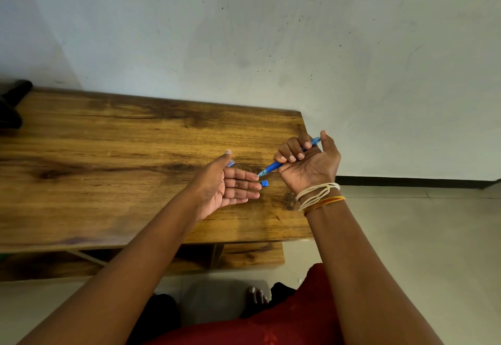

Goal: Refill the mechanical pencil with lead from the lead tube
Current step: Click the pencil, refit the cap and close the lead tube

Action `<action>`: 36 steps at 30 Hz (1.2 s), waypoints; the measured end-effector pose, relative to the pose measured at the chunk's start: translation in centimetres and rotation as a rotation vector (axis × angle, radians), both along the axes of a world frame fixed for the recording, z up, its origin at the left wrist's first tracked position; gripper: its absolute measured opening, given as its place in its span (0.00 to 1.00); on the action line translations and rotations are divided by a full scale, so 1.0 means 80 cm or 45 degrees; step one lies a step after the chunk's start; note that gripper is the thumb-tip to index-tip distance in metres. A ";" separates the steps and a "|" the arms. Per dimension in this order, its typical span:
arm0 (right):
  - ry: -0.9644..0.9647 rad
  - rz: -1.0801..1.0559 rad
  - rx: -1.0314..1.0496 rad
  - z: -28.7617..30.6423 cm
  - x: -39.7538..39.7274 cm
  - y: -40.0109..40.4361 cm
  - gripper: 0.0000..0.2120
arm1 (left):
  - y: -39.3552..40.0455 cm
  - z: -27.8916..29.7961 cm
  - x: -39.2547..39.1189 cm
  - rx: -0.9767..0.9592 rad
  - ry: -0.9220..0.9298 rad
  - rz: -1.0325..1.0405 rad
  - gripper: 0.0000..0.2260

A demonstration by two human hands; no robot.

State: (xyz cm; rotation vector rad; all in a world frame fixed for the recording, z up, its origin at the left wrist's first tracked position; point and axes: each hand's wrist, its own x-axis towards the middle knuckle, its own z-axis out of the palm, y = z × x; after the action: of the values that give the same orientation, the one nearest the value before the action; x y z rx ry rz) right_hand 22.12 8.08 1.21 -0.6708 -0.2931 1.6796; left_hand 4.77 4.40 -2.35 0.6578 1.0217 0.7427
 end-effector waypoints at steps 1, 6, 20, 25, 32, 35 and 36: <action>0.003 0.000 -0.001 0.000 0.000 0.000 0.25 | 0.000 0.000 0.000 0.000 0.000 0.000 0.33; 0.022 -0.020 -0.039 -0.002 0.001 0.000 0.26 | 0.000 -0.001 0.001 0.000 0.004 0.009 0.33; 0.024 -0.034 -0.060 -0.003 0.001 0.001 0.25 | 0.000 0.000 0.002 0.000 -0.007 0.028 0.33; 0.025 -0.028 -0.056 -0.003 0.000 0.002 0.25 | 0.000 0.000 0.002 -0.006 -0.011 0.033 0.33; 0.038 -0.016 -0.043 -0.005 0.001 0.002 0.27 | 0.000 -0.001 0.002 -0.008 -0.015 0.025 0.33; 0.044 -0.018 -0.040 -0.003 0.000 0.003 0.26 | 0.001 -0.001 0.001 -0.009 -0.013 0.024 0.33; 0.044 -0.024 -0.043 -0.003 0.000 0.003 0.26 | 0.001 -0.001 0.001 -0.009 -0.010 0.023 0.33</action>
State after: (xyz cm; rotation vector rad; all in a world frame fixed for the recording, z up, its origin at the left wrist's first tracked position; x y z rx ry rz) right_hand 22.12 8.29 0.96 -0.6675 -0.2334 1.6793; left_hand 4.82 4.46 -2.43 0.6401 1.0239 0.7567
